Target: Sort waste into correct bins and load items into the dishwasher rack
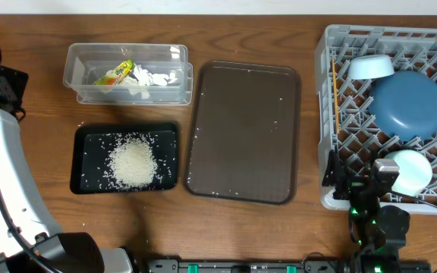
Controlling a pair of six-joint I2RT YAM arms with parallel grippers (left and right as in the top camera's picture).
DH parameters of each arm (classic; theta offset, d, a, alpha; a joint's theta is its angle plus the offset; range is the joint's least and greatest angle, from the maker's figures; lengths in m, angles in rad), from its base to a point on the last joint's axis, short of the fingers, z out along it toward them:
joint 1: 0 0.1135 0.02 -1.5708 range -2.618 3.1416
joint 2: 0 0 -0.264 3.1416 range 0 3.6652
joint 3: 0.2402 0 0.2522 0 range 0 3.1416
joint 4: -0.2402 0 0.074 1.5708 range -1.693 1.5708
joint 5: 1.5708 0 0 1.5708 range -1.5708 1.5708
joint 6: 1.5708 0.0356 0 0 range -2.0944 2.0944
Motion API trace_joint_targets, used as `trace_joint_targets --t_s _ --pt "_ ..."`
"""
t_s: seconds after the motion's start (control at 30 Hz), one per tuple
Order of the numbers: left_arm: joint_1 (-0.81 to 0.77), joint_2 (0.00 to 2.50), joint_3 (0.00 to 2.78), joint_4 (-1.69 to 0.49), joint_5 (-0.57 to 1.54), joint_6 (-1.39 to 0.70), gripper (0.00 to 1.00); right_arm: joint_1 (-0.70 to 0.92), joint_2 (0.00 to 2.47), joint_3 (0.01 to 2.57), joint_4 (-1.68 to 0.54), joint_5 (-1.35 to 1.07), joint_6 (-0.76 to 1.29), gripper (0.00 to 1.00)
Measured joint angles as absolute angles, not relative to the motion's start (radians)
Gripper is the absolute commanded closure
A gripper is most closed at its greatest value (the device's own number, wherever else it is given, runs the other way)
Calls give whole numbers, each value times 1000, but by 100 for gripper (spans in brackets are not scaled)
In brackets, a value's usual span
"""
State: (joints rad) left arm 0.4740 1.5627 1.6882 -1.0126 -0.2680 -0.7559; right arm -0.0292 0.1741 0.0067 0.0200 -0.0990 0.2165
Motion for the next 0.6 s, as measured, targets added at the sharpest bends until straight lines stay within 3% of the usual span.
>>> trace_joint_targets --t_s 0.2,0.6 --pt "474 1563 1688 -1013 -268 -756 7 -43 20 6 -59 -98 173 1" --pt "474 1563 1688 -1013 -268 -756 7 -43 13 7 -63 -99 124 1"
